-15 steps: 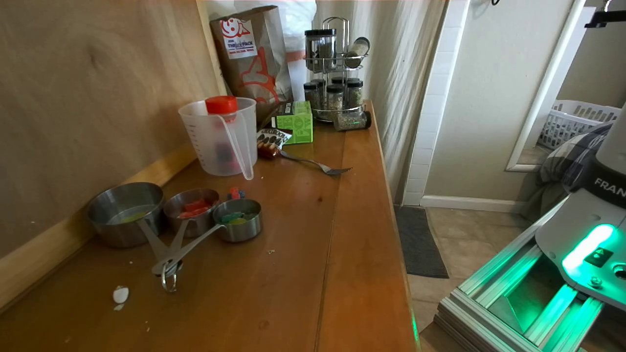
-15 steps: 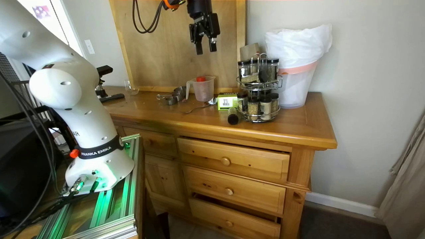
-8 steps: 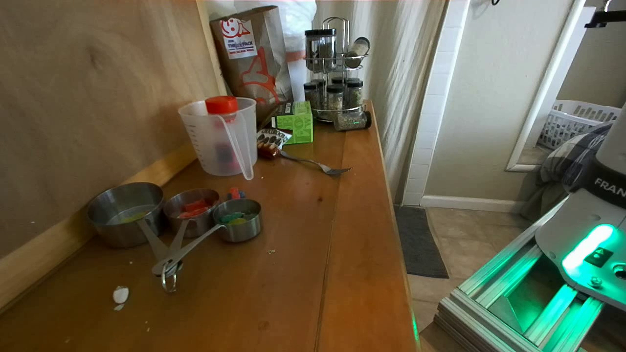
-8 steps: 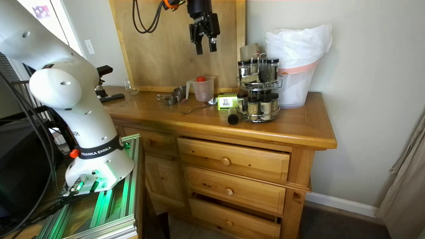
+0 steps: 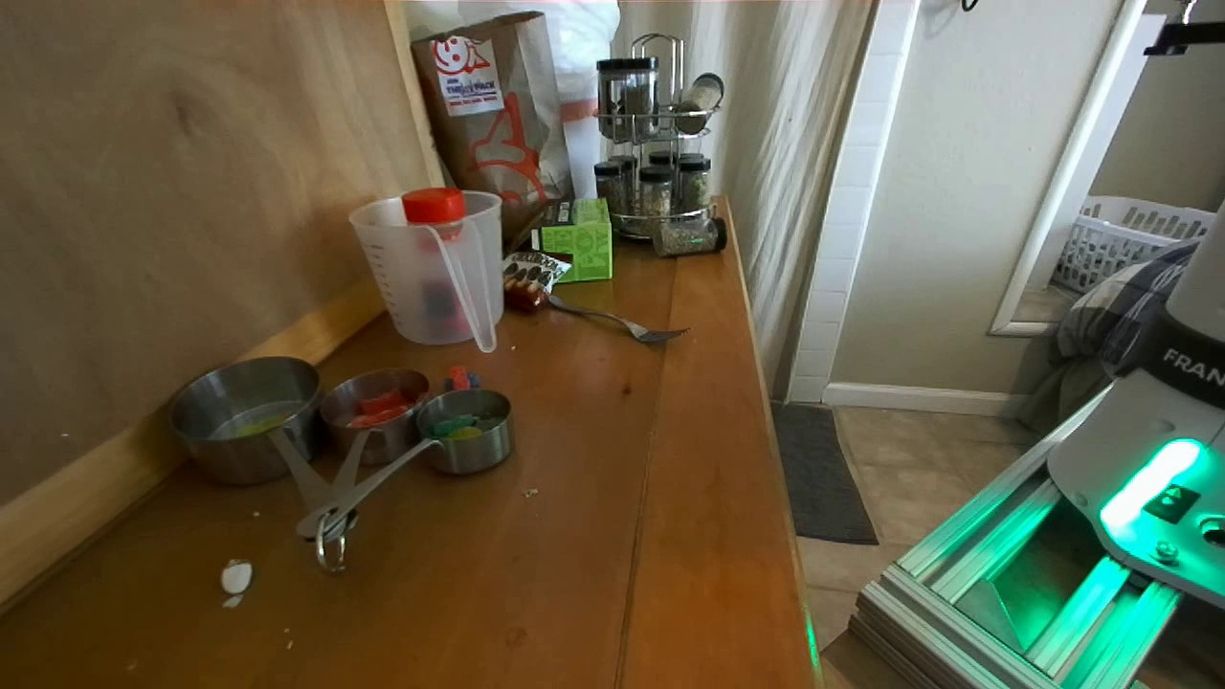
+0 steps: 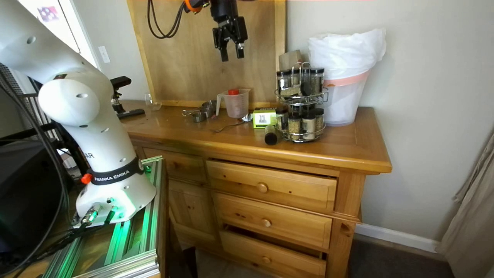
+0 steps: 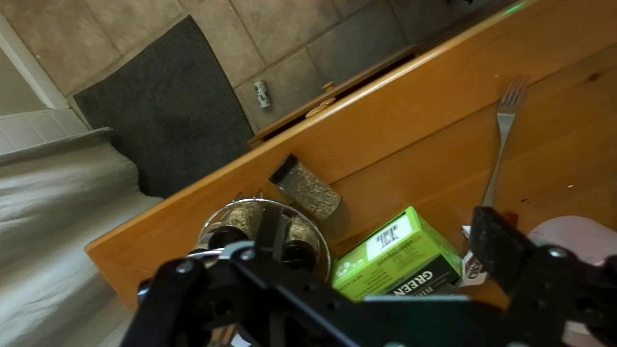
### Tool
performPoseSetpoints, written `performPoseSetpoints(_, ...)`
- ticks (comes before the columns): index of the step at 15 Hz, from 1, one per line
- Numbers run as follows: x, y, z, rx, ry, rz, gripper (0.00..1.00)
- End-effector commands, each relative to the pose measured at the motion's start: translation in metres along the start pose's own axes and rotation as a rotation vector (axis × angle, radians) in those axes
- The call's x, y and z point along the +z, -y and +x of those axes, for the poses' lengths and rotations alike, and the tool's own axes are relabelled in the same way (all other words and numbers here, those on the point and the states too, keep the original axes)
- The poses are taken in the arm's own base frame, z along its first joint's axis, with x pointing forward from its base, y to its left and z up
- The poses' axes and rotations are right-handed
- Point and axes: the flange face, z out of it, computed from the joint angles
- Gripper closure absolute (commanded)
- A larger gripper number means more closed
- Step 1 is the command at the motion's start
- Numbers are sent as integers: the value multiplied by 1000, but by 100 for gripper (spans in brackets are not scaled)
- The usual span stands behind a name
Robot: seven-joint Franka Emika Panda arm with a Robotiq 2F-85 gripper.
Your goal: Put the fork in the plastic jar
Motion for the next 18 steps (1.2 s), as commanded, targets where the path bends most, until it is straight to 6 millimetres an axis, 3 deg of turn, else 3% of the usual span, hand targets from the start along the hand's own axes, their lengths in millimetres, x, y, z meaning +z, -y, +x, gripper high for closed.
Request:
performPoseSetpoints(1,-4,38,-1,-33,38,11,0)
performPoseSetpoints(3,-14,43,-2,-37,-13,-49,0)
performPoseSetpoints(4,-4,41,-1,-46,10,-25,0)
performPoseSetpoints(7,-9,45,-2,-48,-2,-33,0)
performPoseSetpoints(9,12,65,-4,-158,48,83,0)
performPoseSetpoints(16,104,128,-19,-282,282,336,0)
performPoseSetpoints(18,96,124,-22,-277,250,277,0)
